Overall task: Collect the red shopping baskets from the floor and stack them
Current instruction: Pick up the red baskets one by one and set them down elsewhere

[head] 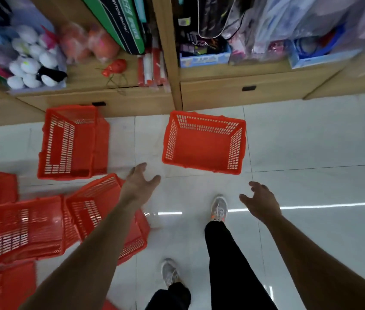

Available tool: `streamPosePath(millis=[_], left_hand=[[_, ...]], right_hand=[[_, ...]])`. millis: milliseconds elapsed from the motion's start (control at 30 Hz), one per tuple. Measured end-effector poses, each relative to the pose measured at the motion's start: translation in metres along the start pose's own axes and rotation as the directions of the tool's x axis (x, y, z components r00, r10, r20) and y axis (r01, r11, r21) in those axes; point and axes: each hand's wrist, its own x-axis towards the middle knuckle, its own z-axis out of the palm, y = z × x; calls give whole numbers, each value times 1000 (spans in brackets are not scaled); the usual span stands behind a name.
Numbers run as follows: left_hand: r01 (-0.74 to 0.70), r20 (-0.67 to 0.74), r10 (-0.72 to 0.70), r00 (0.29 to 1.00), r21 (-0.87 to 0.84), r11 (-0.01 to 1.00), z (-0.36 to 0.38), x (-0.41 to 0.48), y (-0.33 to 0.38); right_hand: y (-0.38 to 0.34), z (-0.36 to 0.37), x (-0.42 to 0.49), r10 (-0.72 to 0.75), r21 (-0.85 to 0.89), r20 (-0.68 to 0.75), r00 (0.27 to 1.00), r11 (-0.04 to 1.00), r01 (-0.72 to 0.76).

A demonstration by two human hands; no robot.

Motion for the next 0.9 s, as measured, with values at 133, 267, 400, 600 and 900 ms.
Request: streamPosePath(millis=[133, 267, 400, 600, 900], left_hand=[[53, -95, -47, 994, 72, 996, 37, 105, 36], [89, -101, -75, 992, 144, 985, 93, 207, 50], [78, -99, -57, 994, 229, 970, 157, 297, 40], [120, -234, -69, 970, 208, 971, 224, 397, 8], [88, -253, -66, 965, 75, 993, 238, 430, -26]], right_hand=[[19, -4, 110, 62, 45, 4, 998, 997, -62], [32, 10, 222, 122, 83, -31, 992, 989, -119], [36, 44, 321, 131, 155, -108, 985, 981, -114], [43, 106, 417, 119, 197, -180, 976, 977, -83], [45, 137, 444, 207, 346, -275, 939, 932, -105]])
